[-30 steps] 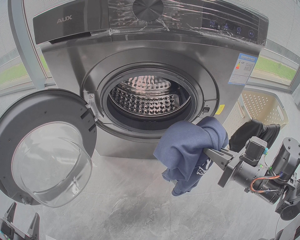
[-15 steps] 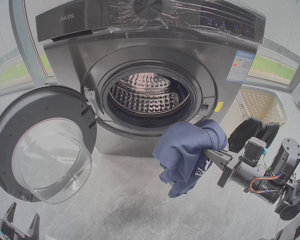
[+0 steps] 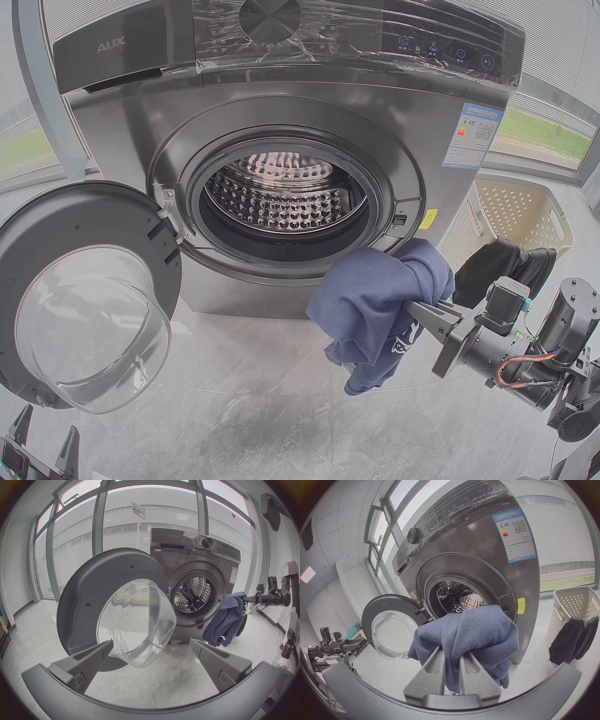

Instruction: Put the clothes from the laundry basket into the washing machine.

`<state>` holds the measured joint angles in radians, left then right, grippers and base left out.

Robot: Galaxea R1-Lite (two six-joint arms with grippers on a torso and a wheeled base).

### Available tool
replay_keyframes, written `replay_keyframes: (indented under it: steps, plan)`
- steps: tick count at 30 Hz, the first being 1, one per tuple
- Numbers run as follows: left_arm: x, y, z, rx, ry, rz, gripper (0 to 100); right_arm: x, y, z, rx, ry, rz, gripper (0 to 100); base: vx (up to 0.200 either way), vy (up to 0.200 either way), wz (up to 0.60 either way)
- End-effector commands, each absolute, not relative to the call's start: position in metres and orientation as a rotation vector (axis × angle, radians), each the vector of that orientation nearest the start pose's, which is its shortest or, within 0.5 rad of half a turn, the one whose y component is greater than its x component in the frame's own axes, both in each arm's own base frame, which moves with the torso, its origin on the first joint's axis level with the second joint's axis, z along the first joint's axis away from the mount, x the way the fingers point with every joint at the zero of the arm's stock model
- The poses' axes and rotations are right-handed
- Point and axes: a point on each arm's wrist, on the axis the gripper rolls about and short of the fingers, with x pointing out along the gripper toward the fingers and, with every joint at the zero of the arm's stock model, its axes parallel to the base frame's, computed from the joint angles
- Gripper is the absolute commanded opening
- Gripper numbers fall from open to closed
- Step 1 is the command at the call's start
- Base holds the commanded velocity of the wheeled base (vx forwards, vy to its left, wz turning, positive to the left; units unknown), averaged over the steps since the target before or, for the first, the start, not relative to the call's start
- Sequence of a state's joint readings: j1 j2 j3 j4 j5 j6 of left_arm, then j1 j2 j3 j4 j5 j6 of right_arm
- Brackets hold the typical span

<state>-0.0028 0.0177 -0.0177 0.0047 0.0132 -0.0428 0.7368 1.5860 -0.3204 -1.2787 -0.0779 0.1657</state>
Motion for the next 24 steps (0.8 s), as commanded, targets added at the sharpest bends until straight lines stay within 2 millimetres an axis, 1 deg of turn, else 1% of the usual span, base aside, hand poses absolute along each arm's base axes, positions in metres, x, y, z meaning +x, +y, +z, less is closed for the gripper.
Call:
replay_keyframes:
  steps: [1,4,10,13,16,21,24]
  plan:
    - [-0.023,0.0,0.076,-0.043,0.007,0.011,100,0.172,0.157,0.155,0.16,0.054,0.666,0,0.0,0.0,0.0]
    - [-0.023,0.0,0.076,-0.04,0.007,0.011,100,0.176,0.164,0.154,0.172,0.054,0.638,0,0.0,0.0,0.0]
    - [-0.023,0.0,0.076,0.002,0.006,0.011,100,0.188,0.189,0.166,0.272,0.021,0.597,0,0.0,0.0,0.0]
    - [-0.023,0.0,0.076,0.034,0.006,0.006,100,0.191,0.198,0.159,0.262,0.041,0.593,0,0.0,0.0,0.0]
    - [-0.023,0.0,0.076,0.029,0.006,0.005,100,0.19,0.205,0.158,0.268,0.045,0.598,0,0.0,0.0,0.0]
    - [-0.023,0.0,0.076,0.018,0.005,0.005,100,0.193,0.211,0.161,0.328,0.048,0.601,0,0.0,0.0,0.0]
    - [-0.023,0.0,0.076,0.012,0.006,0.001,100,0.193,0.211,0.159,0.345,0.062,0.604,0,0.0,0.0,0.0]
